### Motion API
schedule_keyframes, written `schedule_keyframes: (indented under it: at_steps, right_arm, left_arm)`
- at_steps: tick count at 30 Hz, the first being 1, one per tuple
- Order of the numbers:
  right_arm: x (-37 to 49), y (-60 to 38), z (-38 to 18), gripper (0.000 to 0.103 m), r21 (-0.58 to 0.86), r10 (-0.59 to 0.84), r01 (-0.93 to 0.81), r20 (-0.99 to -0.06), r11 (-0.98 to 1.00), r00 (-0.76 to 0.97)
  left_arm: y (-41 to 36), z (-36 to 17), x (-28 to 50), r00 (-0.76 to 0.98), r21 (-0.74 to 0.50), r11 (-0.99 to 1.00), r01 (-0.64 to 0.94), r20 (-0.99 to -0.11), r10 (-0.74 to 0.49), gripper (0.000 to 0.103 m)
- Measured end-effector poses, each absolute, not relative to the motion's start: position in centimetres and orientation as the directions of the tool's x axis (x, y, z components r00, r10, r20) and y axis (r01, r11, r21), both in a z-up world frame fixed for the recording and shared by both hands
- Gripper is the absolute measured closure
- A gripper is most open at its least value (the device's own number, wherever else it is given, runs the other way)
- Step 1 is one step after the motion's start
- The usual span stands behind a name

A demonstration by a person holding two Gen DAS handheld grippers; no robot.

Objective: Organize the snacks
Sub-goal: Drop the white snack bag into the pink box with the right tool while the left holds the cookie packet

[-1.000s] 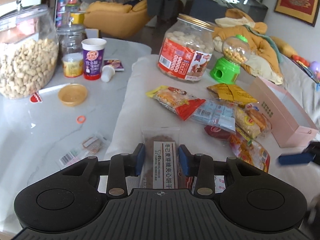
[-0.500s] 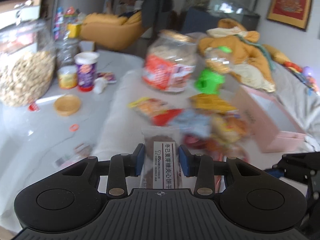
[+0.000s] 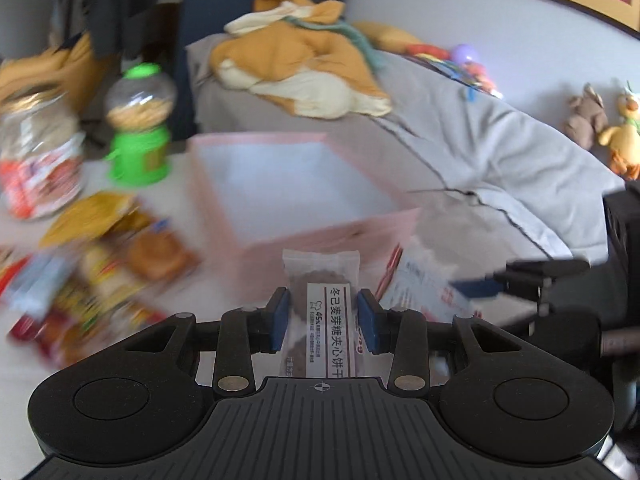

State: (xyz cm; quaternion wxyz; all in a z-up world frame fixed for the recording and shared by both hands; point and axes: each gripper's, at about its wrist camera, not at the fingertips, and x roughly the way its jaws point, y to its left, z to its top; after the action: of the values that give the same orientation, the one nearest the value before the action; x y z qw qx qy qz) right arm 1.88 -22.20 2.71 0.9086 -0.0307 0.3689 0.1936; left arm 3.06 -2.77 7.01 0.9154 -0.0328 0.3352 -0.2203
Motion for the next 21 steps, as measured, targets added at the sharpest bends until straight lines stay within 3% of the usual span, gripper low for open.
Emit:
schedule_keyframes:
  at_steps: [5,10,15,21]
  right_arm:
    - [1.3,-24.2,2.2,0.027,0.098,0.316,-0.341,-0.667,0.935,0.675]
    - [1.8,-24.6,1.5,0.027,0.127,0.329,-0.334,-0.669,0.934,0.666]
    - [1.9,-24.4,1.4,0.027,0.144,0.336,-0.328,-0.668,0.934,0.664]
    - [2.5,-24.7,4.1,0.027,0.153,0.359,-0.341,-0.614,0.928,0.702]
  left_arm:
    - [-6.3,9.0,6.5,0.700,-0.218,0.897,0.385,-0.565,-0.437,0.061]
    - [-7.8,12.5,9.5,0.790,-0.143,0.922,0.361,-0.477,-0.384,0.058]
    - [-5.2,11.7,13.0,0.805,-0.248,0.934,0.258,-0.480,-0.350,0.058]
    - [0.4,9.3,9.5,0.812,-0.305,0.931,0.200,-0.481,-0.332,0.058]
